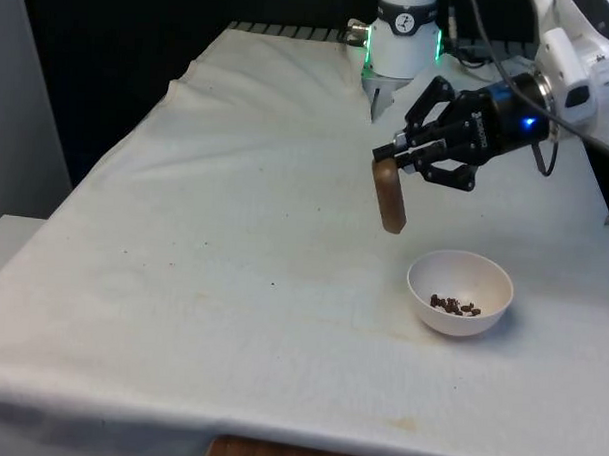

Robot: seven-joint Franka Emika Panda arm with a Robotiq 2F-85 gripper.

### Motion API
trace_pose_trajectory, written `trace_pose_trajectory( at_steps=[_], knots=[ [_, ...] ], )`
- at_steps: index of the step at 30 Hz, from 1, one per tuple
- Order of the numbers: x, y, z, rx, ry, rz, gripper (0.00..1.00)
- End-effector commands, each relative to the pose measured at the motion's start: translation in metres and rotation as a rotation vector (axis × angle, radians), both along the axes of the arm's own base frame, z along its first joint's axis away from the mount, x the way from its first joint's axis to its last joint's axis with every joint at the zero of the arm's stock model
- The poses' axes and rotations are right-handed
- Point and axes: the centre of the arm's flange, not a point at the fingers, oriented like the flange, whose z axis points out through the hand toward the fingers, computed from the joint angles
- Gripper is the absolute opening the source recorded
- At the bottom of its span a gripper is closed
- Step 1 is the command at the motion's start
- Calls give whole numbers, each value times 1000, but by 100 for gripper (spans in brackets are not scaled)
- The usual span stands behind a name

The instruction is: Pour the coffee beans from the cup into the bowl.

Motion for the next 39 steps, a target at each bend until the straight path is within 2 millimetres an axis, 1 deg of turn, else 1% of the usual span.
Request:
trace_pose_trajectory(
  at_steps=[1, 3, 4, 6, 11, 12, 19, 20, 27, 28, 31, 36, 37, 39],
  knots=[
    [-1, -3, 2, 24, -2, 7, 1],
    [0, -3, 0, 10, -2, -3, 1],
    [-2, -9, 0, 39, -6, 1, 1],
    [-2, -12, -1, 49, -9, -3, 1],
    [-3, -20, -3, 78, -21, -13, 1],
    [-1, -20, -4, 60, -21, -21, 1],
    [-5, -29, 3, 106, -36, -33, 1],
    [-3, -28, 1, 86, -34, -39, 1],
    [-10, -35, 11, 130, -50, -51, 1],
    [-8, -34, 9, 111, -47, -58, 1],
    [-12, -36, 14, 142, -58, -60, 1],
    [-15, -34, 16, 170, -74, -81, 1],
    [-14, -34, 15, 151, -71, -85, 1],
    [-15, -34, 17, 181, -80, -88, 1]
  ],
)
